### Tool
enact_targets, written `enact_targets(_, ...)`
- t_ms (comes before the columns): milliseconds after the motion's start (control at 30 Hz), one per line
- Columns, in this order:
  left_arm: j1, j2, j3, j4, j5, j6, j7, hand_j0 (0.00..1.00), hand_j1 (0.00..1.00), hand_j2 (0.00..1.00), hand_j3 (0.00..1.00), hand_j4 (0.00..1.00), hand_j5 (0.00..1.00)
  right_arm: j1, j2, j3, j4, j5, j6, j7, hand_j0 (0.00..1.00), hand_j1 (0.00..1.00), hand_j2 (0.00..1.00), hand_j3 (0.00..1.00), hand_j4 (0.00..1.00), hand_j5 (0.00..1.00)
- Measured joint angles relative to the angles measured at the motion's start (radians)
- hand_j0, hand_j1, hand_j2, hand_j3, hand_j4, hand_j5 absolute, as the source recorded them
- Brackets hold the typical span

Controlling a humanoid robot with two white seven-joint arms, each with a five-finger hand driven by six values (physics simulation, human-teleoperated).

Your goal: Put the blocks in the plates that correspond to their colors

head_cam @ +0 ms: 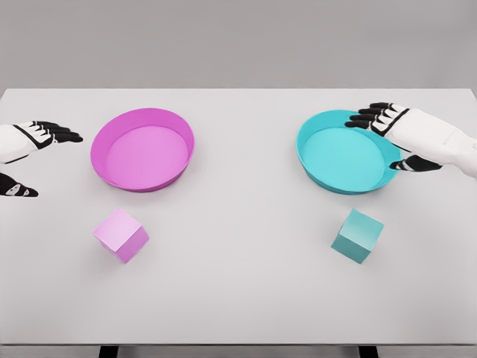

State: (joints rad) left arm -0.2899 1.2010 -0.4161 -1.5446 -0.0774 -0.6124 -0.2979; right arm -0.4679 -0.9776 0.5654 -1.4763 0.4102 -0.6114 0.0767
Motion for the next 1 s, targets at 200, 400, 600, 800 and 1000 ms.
enact_targets(200, 0.0, 0.01, 0.0, -0.004, 0.0, 0.0, -0.001, 1.0, 1.0, 1.0, 1.0, 1.0, 1.0, -0.028, -0.009, 0.001, 0.001, 0.0, 0.0, 0.012, 1.0, 1.0, 1.0, 1.0, 1.0, 1.0)
enact_targets(400, 0.0, 0.043, -0.021, -0.066, 0.005, 0.0, -0.018, 1.0, 1.0, 1.0, 1.0, 1.0, 1.0, -0.262, -0.096, 0.122, -0.001, -0.003, 0.0, 0.015, 1.0, 1.0, 1.0, 1.0, 1.0, 1.0)
enact_targets(600, -0.001, 0.071, -0.076, -0.192, 0.015, 0.0, -0.02, 1.0, 1.0, 1.0, 1.0, 1.0, 1.0, -0.426, -0.126, 0.465, -0.019, -0.002, 0.0, 0.018, 1.0, 1.0, 1.0, 1.0, 1.0, 1.0)
enact_targets(800, 0.0, 0.066, -0.124, -0.214, 0.033, 0.0, -0.018, 1.0, 1.0, 1.0, 1.0, 1.0, 1.0, -0.462, -0.252, 0.598, -0.098, -0.001, 0.0, 0.013, 1.0, 1.0, 1.0, 1.0, 1.0, 1.0)
enact_targets(1000, 0.002, 0.039, -0.16, -0.217, 0.034, 0.0, -0.02, 1.0, 1.0, 1.0, 1.0, 1.0, 1.0, -0.448, -0.349, 0.63, -0.178, -0.001, 0.0, 0.008, 1.0, 1.0, 1.0, 1.0, 1.0, 1.0)
